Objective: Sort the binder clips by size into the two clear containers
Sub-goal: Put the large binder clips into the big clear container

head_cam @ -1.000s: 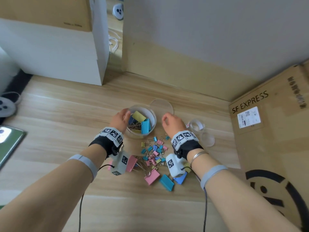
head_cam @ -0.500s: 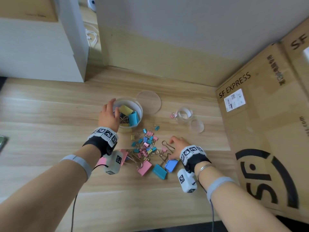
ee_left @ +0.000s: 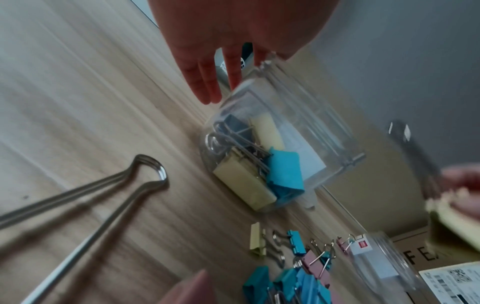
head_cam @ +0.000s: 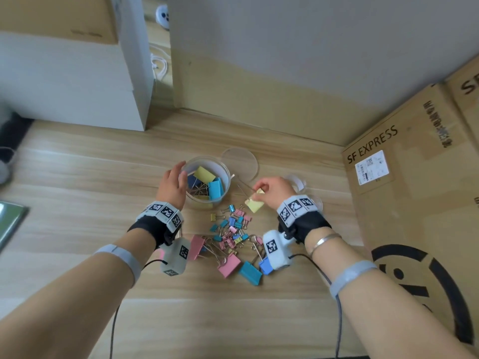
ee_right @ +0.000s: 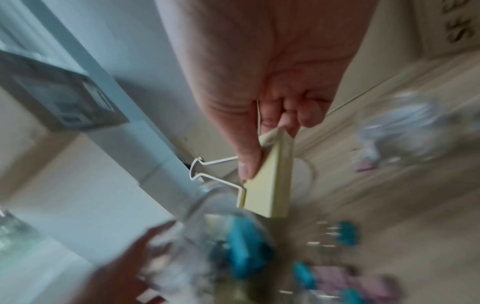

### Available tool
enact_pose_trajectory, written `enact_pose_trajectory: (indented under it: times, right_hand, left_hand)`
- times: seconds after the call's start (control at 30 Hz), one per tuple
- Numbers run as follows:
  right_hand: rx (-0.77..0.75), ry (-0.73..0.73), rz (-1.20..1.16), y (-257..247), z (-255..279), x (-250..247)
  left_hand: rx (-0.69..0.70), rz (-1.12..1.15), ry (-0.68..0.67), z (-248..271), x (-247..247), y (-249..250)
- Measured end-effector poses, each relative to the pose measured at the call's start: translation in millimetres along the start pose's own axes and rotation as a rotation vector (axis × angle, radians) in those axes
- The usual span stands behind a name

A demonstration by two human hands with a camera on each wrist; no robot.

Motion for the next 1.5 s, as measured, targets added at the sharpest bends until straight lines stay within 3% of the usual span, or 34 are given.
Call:
enact_pose_trajectory:
  times: [0.1,0.2,0.43,0.6,0.7,0.8,0.87,1.0,1.23,1.5]
  right_hand:
    - [-0.091,0.056,-0.126,-43.7,-23.9,4.2]
    - [-0.075,0.046,-0.107,-66.5,-45.0,22.7]
    - [0.011,-0.102,0.16,-78.6,-76.4,73.7]
    - [-0.091,-0.261,0.349,-80.3,-80.9,99.9]
    - [-0.133,-0.18,0.358,-90.3,-77.2,82.1]
    - [-0.274,-0.107,0.244,-100.8,-64.0,69.8]
    - [-0.37,-0.206,0.137,-107.6,-44.7,76.8]
    - [-0.577,-0.371,0.25,-109.3,-13.5,96.3]
    - [-0.667,-0.64,0.486,-81.2,0.5,144.9]
    - [-0.748,-0.65,0.61,-83.0,-0.3,169.6]
  left_hand:
    - [0.02,-0.012,-0.001,-1.3,-3.6,-2.1]
    - [0.001,-0.035,-0.033,-0.8,-6.7,-5.5]
    - [-0.044,-0.015,-0.085,-6.6,-9.2,-16.7]
    - [-0.083,-0.05,-0.128,-7.1,-8.5,-22.5]
    - [-0.133,-0.168,-0.142,-7.4,-6.1,-35.5]
    - [-0.151,-0.309,-0.206,-7.0,1.7,-49.5]
    - [-0.167,-0.35,-0.226,-7.1,5.4,-55.4]
    - [-0.164,-0.393,-0.251,-5.8,11.8,-58.0]
    - [-0.06,-0.556,-0.301,-2.5,19.3,-62.1]
    - [-0.015,-0.626,-0.265,3.1,21.4,-59.6]
Point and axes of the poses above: each hand's wrist, its own z-axis away from the middle knuckle, its own x-axis out of the palm, y = z × x, the point moved 8 cm from there along -z, towards the middle knuckle, and after that the axes turned 15 degrees about -x, right-handed, at the moved point
